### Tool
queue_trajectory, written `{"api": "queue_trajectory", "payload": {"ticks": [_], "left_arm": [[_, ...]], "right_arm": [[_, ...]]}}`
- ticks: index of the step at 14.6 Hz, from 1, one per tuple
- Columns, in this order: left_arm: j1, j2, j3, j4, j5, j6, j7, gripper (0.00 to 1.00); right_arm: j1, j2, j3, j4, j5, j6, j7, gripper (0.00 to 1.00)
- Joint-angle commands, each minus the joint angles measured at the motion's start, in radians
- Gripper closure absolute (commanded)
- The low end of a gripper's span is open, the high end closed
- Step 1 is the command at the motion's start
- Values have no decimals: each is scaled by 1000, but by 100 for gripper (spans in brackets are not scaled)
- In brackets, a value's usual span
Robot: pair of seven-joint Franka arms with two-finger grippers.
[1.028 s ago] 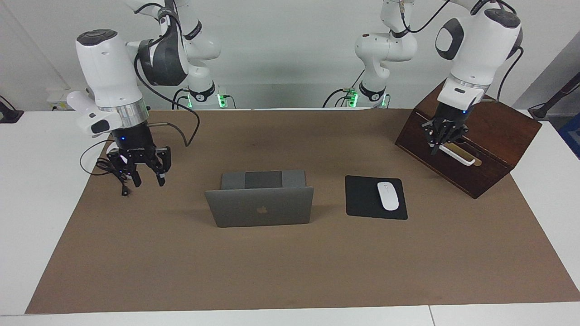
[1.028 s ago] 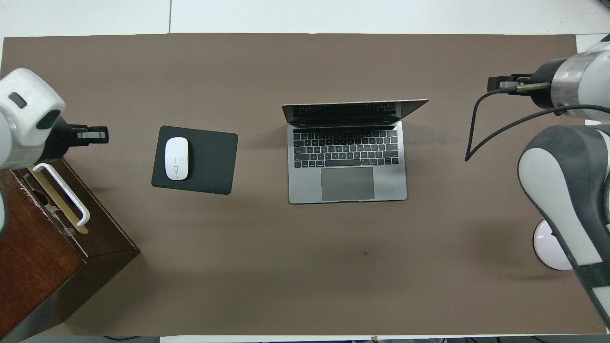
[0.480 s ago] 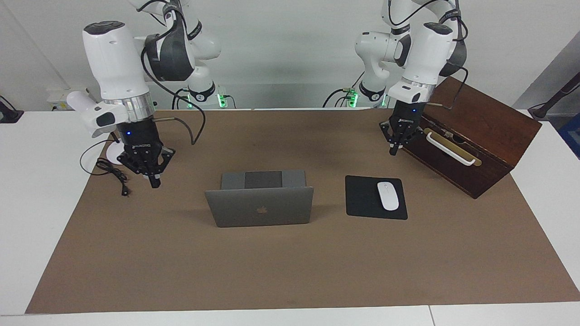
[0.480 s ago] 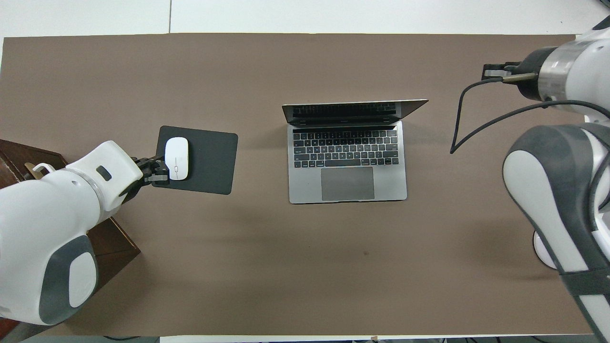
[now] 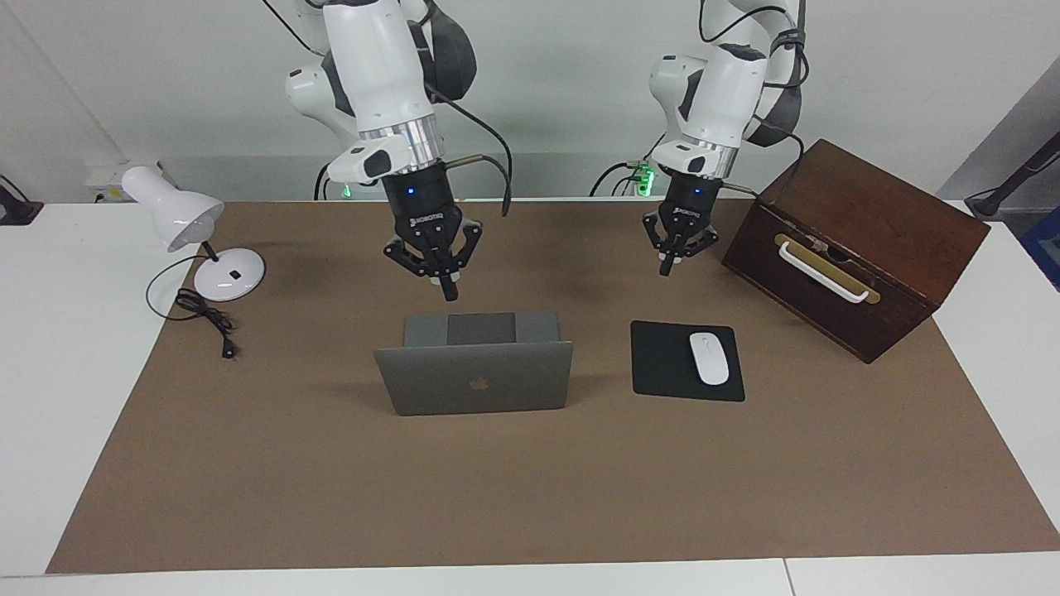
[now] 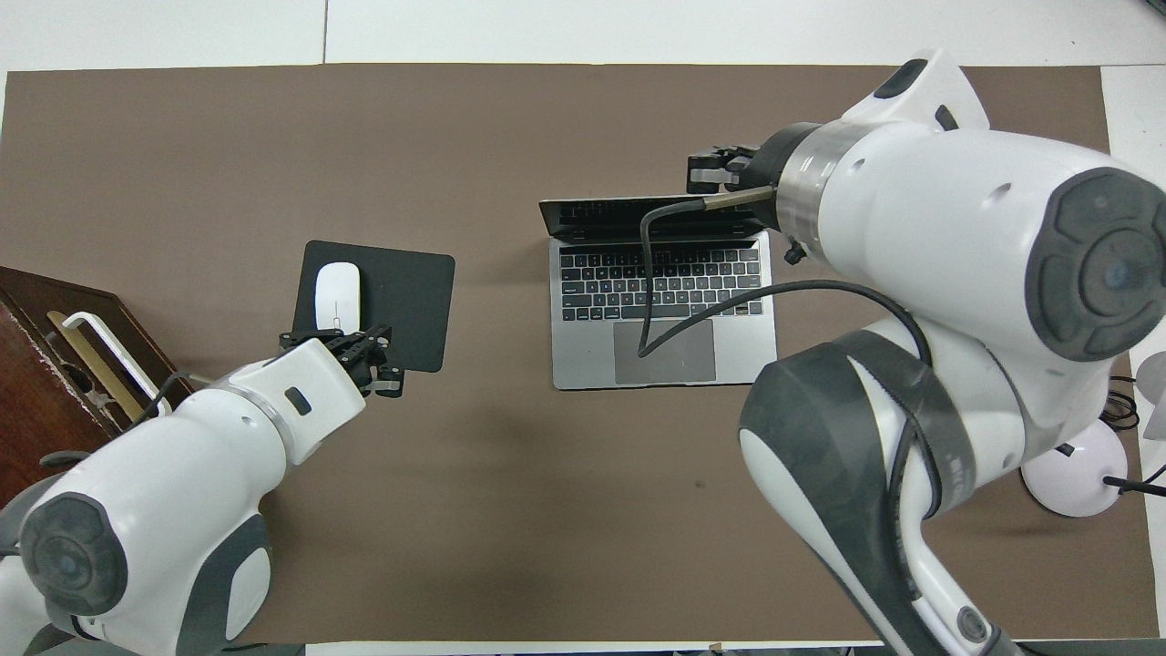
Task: Close laptop with both arms
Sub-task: 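Place the right gripper on the screen top while the left gripper reaches the base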
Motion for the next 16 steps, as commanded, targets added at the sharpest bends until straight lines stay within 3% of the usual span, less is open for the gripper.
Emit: {"api": "queue_trajectory", "payload": {"ticks": [1,5,9,16], "left_arm": [[-56,-8,15,-77,-8,106,-2,100],[-109,91,13,-84,-8,237,-17,100],[-155,211,13,-83,-8,389,-37,100],[-188,339,15,-44,-8,529,-31,100]], "right_arm": [[-7,22,-4,23,8,36,6,100],[-10,68,-4,34,2,54,6,100],[-8,156,-6,124,-23,54,4,100],[-11,196,-6,128,-136,31,-6,100]]}}
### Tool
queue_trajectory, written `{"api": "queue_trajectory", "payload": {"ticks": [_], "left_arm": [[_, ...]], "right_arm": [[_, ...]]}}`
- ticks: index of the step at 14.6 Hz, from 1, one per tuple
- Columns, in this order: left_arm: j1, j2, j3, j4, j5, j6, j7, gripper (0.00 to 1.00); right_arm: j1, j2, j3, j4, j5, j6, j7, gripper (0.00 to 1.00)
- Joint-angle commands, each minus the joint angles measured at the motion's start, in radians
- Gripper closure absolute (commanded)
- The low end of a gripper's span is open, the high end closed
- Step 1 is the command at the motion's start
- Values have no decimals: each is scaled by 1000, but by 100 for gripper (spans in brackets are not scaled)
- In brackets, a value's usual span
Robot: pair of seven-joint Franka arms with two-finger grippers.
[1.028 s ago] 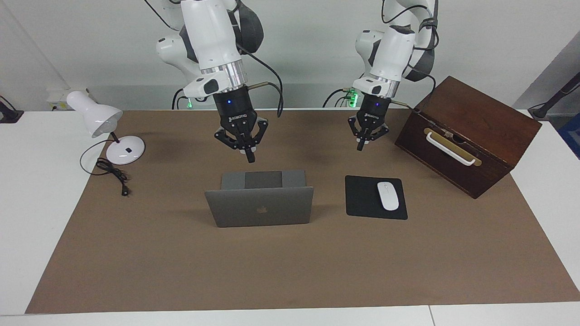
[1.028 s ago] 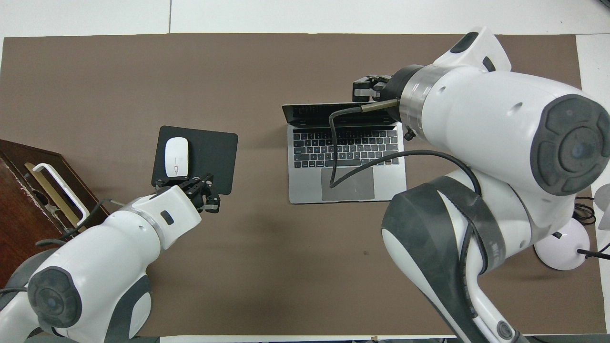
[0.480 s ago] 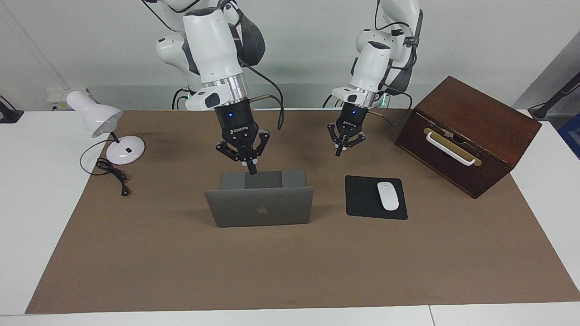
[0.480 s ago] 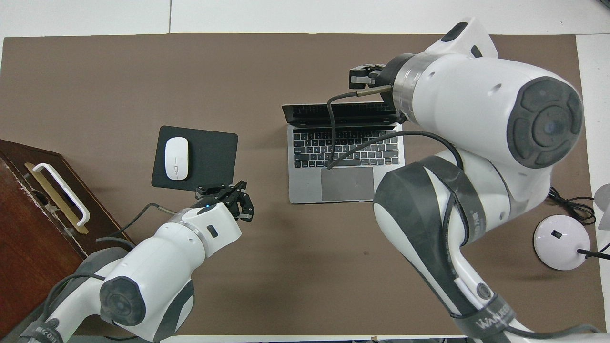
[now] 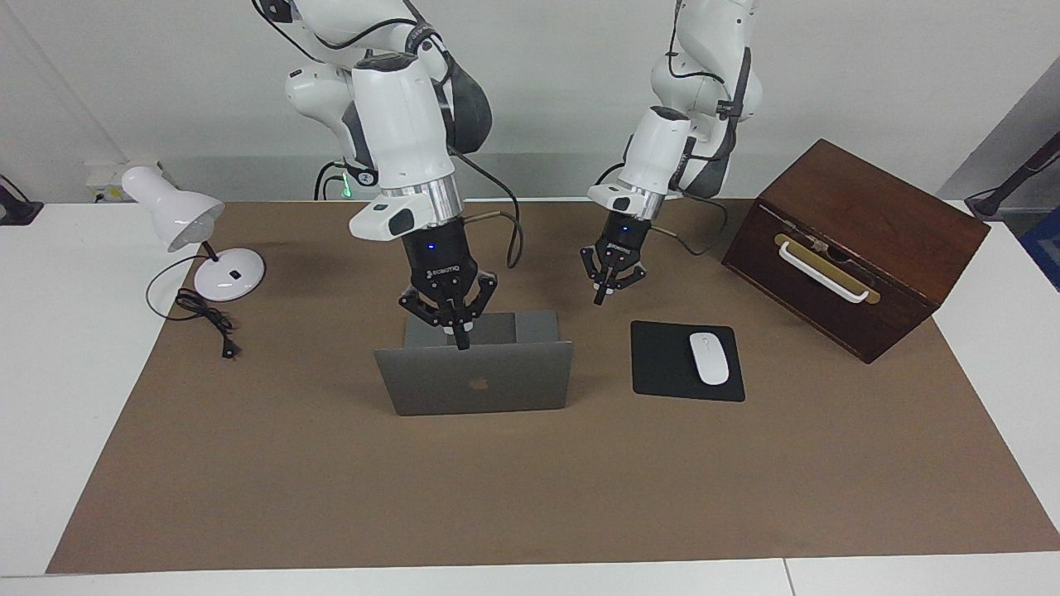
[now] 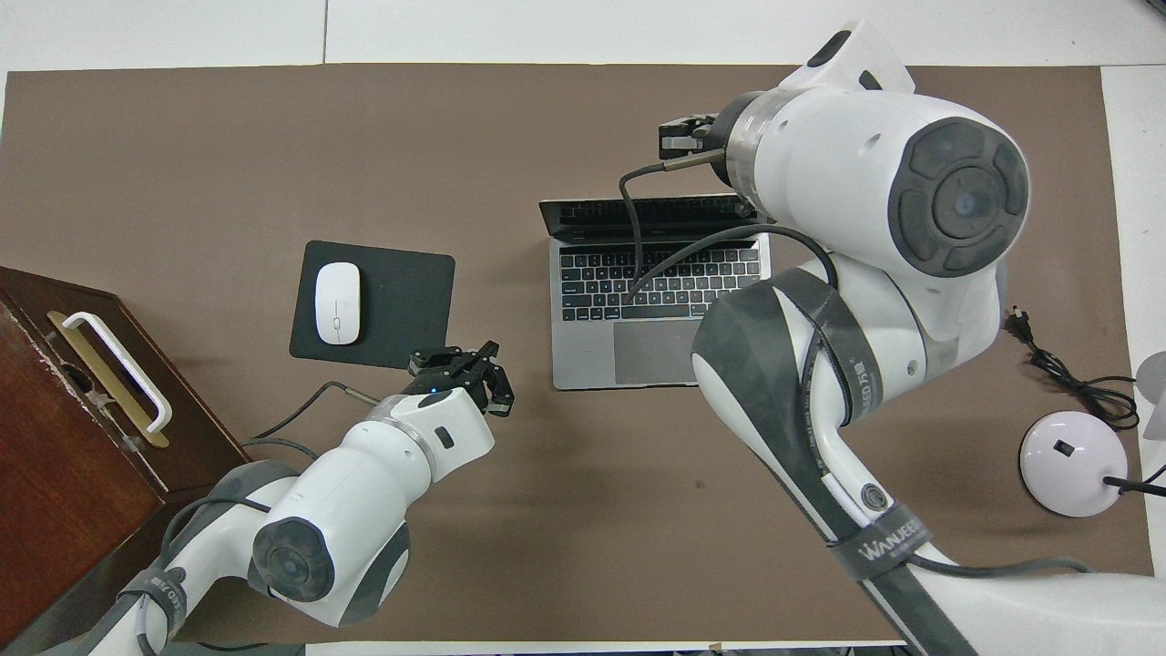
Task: Close laptop with both arms
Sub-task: 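Place the right gripper on the screen top while the left gripper reaches the base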
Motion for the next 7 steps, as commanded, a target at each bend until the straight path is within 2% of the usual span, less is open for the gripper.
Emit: {"api": "queue_trajectory", "payload": {"ticks": [1,7], "left_arm": [[-39,66,16,26,-8,63,-2,100],[-67,146,16,97,-8,86,-3,100]], "right_arm": [[-9,27,7,26,-75,-33,-5,100],[-11,58,9,53,-95,-86,-8,100]]}}
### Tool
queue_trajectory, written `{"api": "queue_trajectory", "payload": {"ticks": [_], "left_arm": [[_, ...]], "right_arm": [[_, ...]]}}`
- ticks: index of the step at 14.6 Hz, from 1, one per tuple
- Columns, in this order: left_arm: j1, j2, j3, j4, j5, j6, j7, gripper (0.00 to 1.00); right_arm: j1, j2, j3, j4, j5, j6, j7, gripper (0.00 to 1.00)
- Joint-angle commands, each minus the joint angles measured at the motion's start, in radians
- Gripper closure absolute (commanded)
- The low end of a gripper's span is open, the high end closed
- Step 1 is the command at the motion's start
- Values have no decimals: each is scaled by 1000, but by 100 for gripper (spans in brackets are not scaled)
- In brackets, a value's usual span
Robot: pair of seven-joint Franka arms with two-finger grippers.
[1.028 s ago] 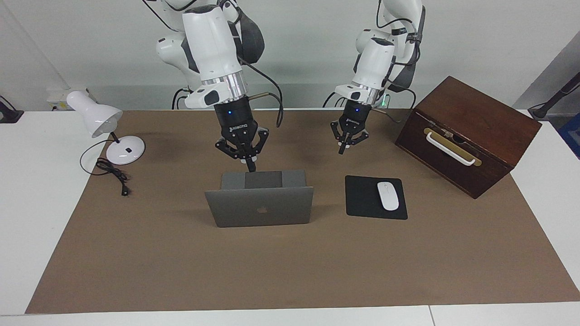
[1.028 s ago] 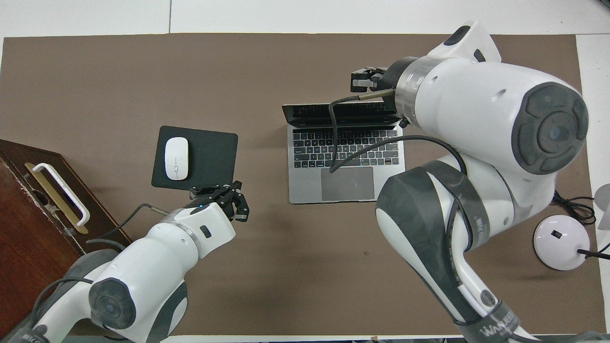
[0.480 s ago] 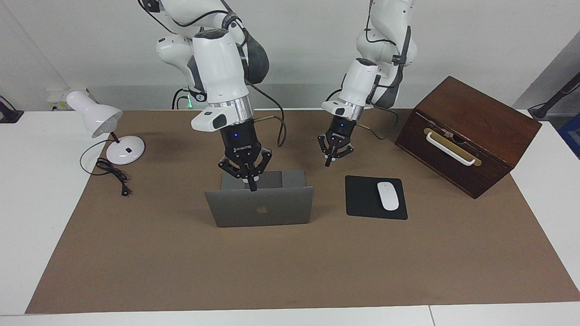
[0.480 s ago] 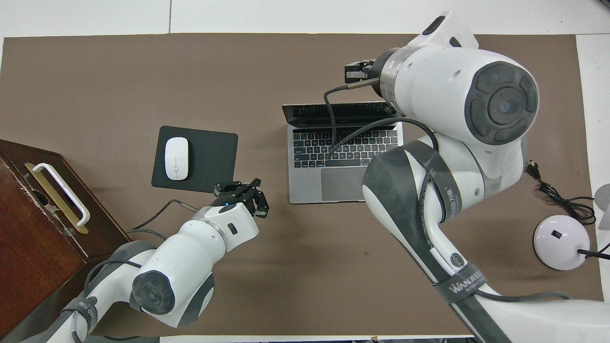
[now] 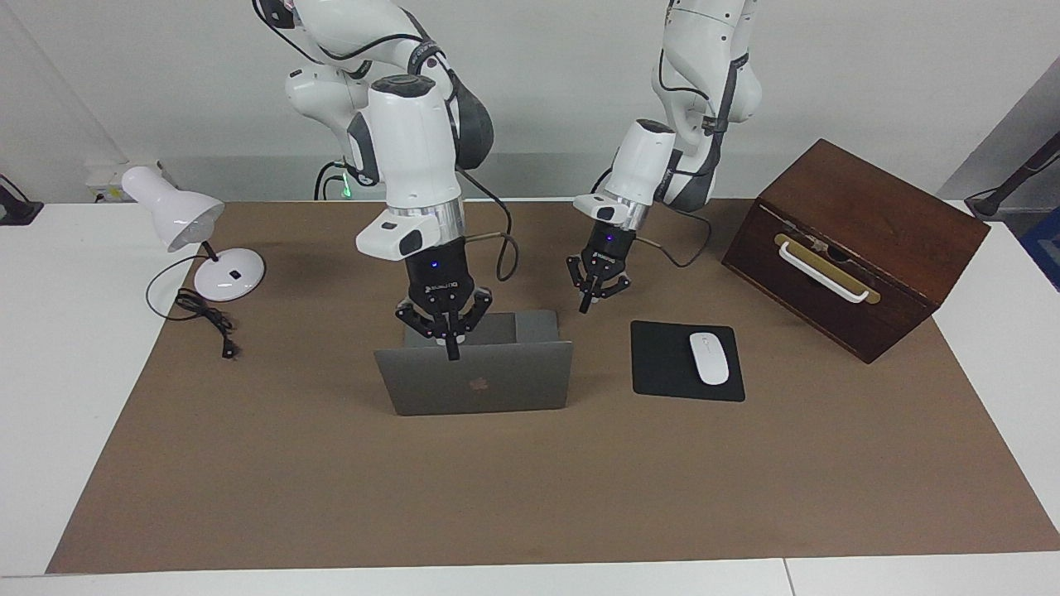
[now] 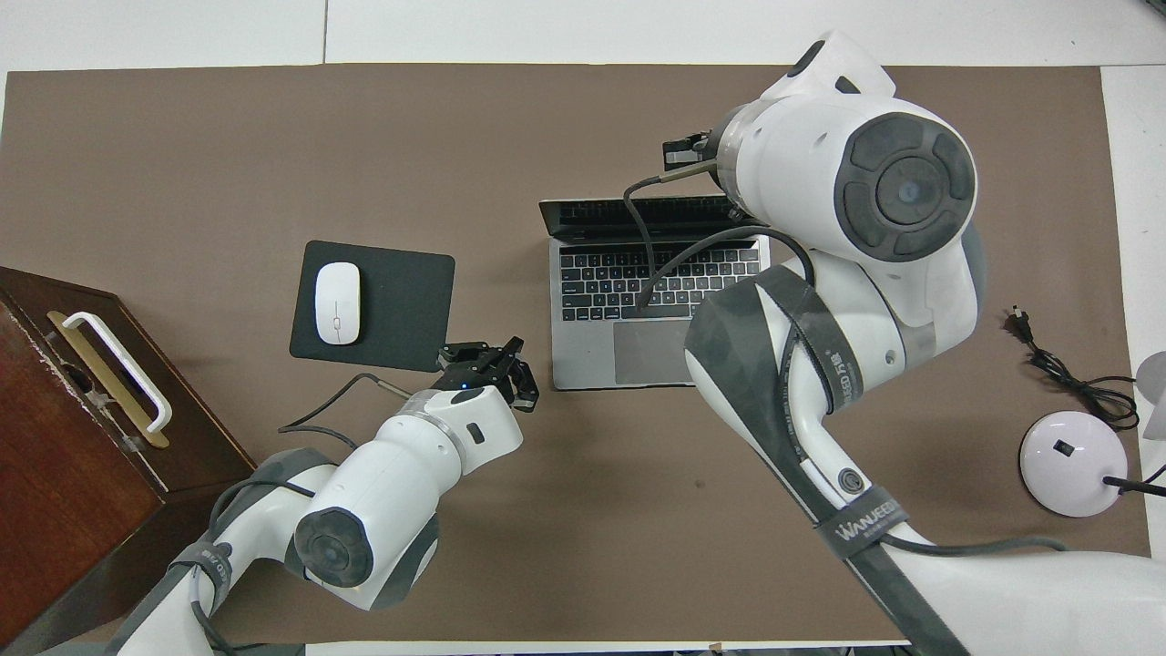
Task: Close laptop with both arms
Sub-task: 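Place the right gripper on the screen top while the left gripper reaches the base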
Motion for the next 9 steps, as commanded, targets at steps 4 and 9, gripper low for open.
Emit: {"api": "queue_trajectory", "payload": {"ticks": [4,9], "left_arm": [[-42,94,16,82,-8,26,-3,100],[-50,154,16,108,-9,56,-3,100]], "right_arm": [[-20,44,7,39,-50,-20,-7,100],[-28,82,7,96,-43,-21,-16,100]]}}
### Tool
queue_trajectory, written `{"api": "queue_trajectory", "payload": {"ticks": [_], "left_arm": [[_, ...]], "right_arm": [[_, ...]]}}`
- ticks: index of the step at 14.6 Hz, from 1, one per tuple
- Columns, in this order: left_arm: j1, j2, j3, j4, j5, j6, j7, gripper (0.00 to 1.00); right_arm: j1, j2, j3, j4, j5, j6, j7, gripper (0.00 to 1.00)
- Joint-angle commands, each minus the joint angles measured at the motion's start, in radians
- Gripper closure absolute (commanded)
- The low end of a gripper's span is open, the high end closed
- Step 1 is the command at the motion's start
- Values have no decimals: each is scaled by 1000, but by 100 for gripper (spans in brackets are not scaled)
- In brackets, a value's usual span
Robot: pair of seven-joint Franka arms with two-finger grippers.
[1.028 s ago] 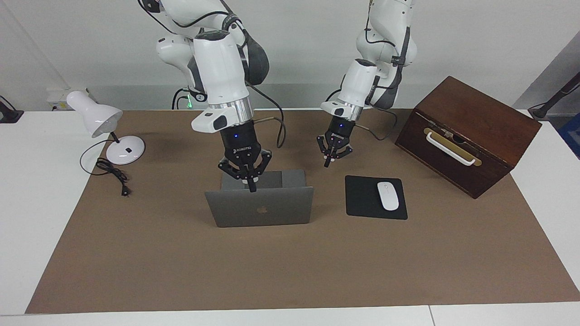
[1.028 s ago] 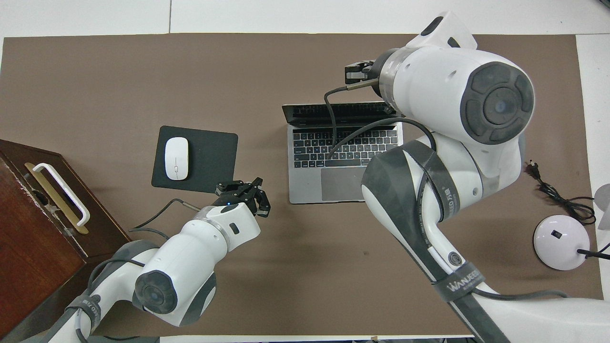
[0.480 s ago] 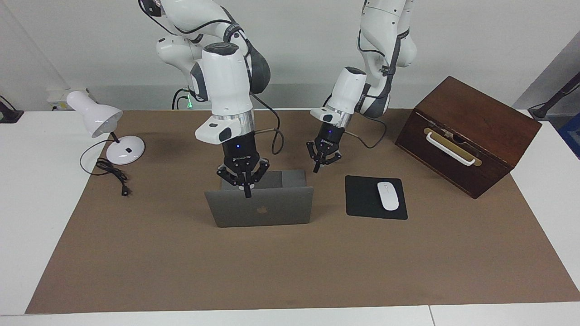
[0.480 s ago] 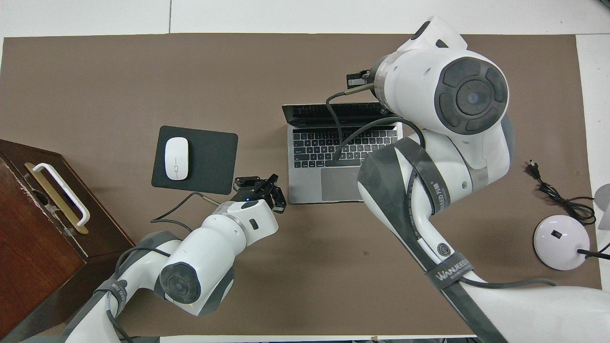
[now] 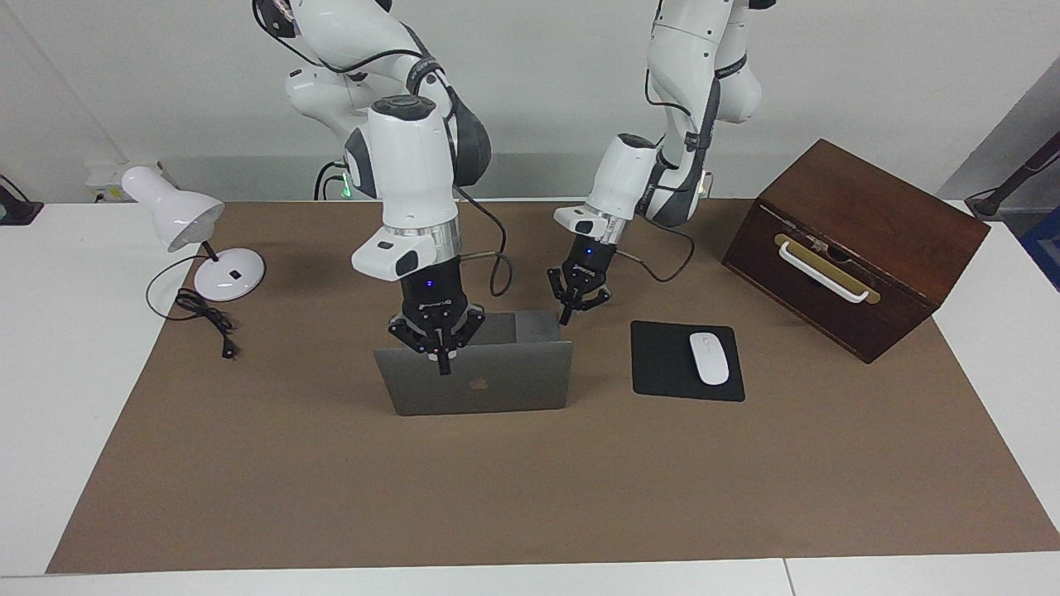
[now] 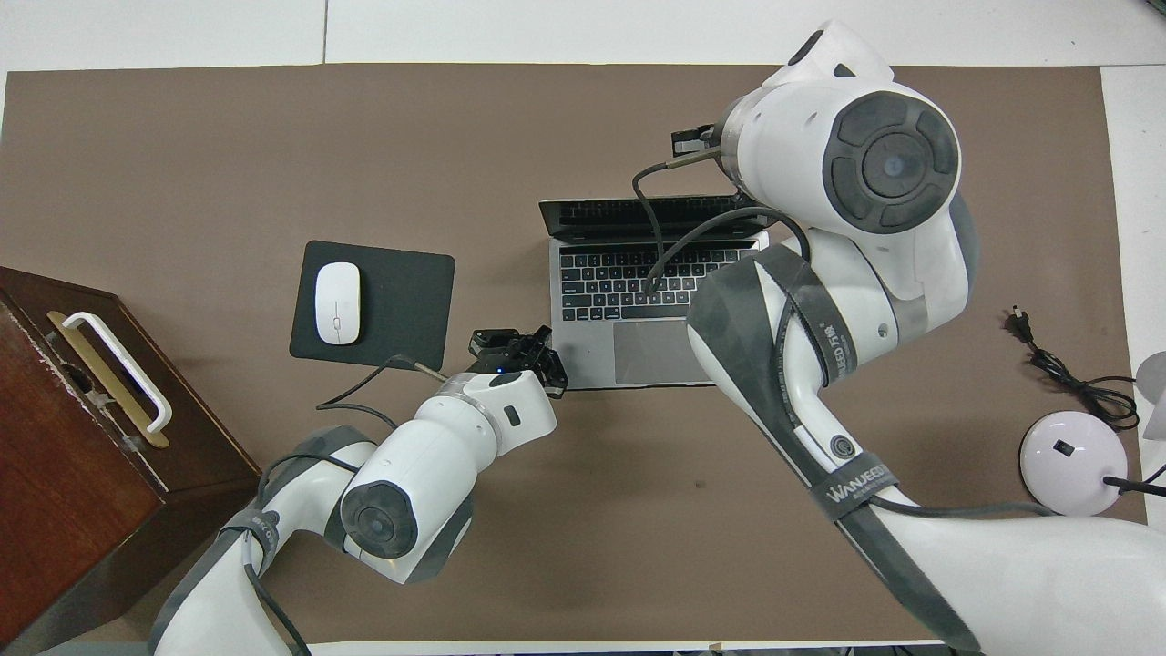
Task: Close laptop with both arms
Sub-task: 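Place the right gripper on the screen top while the left gripper reaches the base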
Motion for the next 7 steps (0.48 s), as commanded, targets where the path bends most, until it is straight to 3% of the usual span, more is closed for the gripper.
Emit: {"api": "queue_trajectory", "payload": {"ticks": [1,7], "left_arm": [[-30,51,16,19,-9,51,-3,100],[-96,133,20,18,-72,137,-2,100]], "right_arm": [[-11,27,10,45,-11,-15,-13,100],[-19,44,10,45,36,-13,-13,100]]}}
